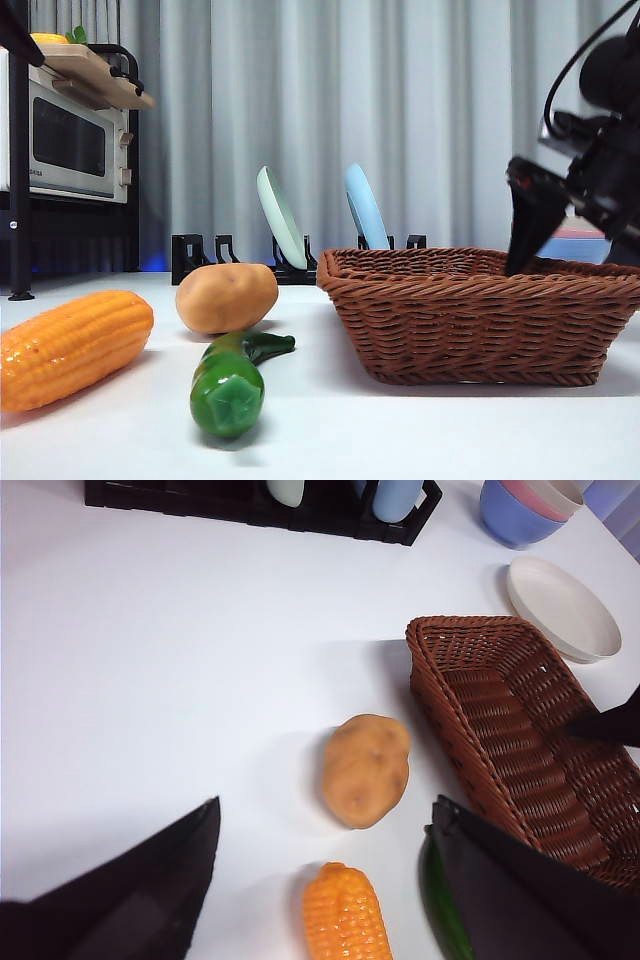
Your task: Pick up the basket,pick up the corn from the table,pick up the potato from the table,pick up the cucumber from the table,put all items into the basket
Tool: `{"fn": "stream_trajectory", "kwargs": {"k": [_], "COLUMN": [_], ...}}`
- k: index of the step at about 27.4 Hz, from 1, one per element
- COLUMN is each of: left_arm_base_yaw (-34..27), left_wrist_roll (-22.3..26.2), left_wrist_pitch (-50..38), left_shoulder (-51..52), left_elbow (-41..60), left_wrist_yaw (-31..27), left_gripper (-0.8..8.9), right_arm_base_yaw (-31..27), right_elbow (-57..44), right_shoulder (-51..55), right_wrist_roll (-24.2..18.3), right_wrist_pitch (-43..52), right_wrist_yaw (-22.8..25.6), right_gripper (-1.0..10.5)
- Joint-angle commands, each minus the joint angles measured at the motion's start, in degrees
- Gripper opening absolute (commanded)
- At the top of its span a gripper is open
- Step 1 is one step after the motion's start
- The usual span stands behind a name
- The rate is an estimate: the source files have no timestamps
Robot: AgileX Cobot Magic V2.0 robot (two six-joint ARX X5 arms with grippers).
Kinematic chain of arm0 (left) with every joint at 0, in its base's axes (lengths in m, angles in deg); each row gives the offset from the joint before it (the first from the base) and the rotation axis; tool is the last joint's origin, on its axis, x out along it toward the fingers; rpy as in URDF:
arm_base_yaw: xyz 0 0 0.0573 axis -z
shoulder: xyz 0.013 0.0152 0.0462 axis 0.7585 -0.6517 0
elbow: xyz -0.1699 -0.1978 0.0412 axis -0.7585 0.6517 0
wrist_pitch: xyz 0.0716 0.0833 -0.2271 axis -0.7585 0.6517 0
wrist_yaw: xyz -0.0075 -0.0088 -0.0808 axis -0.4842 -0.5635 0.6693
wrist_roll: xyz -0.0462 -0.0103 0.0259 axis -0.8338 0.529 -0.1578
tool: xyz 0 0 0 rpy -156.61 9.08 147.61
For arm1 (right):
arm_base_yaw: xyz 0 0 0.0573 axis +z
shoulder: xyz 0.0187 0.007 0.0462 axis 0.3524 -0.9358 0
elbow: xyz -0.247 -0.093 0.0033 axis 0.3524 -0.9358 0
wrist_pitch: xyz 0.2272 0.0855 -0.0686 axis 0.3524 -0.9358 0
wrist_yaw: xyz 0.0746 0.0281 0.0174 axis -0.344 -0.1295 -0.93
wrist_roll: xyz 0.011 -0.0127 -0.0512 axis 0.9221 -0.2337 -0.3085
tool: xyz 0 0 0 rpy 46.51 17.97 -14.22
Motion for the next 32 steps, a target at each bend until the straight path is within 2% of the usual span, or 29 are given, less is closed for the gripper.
{"fn": "stream_trajectory", "kwargs": {"k": [1,3,6,7,8,9,14,19,22,25,30,31,32], "left_arm_base_yaw": [0.02,0.02,0.59,1.33,2.38,3.76,12.5,21.84,25.79,27.5,27.63,27.71,27.76], "left_wrist_roll": [0.63,0.66,0.85,0.92,0.98,1.55,4.44,12.2,14.49,15.8,15.89,15.89,15.91], "left_wrist_pitch": [0.02,0.02,-0.09,-0.37,-0.94,-1.64,-2.08,-1.73,-1.4,-1.62,-2.29,-2.54,-2.84], "left_shoulder": [0.0,0.0,-0.77,-1.57,-2.51,-3.83,-15.58,-30.67,-39.12,-46.62,-54.58,-55.25,-55.45], "left_elbow": [-0.11,-0.11,-0.11,-0.11,-0.11,-0.2,-5.29,-15.72,-21.38,-24.63,-24.79,-24.79,-24.79], "left_wrist_yaw": [0.22,0.2,0.04,0.15,0.22,0.2,-0.96,-9.14,-14.05,-18.67,-18.58,-18.62,-18.62], "left_gripper": [3.55,3.55,3.57,4.1,5.05,5.39,5.37,5.36,5.36,5.35,5.35,5.26,4.76], "right_arm_base_yaw": [0.04,0.04,0.04,0.04,0.04,0.04,0.04,0.04,0.04,0.04,0.04,0.04,0.04], "right_elbow": [0.37,0.48,0.55,0.57,0.59,0.61,0.61,0.63,0.63,0.63,0.63,0.63,0.63], "right_shoulder": [-1.36,-1.33,-0.31,0.66,1.81,3.26,12.44,21.27,25.05,27.47,28.28,28.28,28.28], "right_wrist_roll": [-0.46,-0.44,0.72,1.2,1.53,1.53,2.6,2.58,2.58,2.58,2.58,2.58,2.58], "right_wrist_pitch": [0.04,0.04,-0.04,-0.04,-0.04,-0.04,-0.59,-2.14,-2.99,-3.15,-3.48,-3.5,-3.5], "right_wrist_yaw": [-0.09,-0.09,-0.09,-0.09,-0.07,-0.07,-0.04,0.0,0.02,0.0,0.04,0.11,0.11], "right_gripper": [0.9,-0.2,-0.2,-0.2,-0.2,-0.2,-0.2,-0.2,-0.2,-0.2,-0.2,-0.2,-0.2]}}
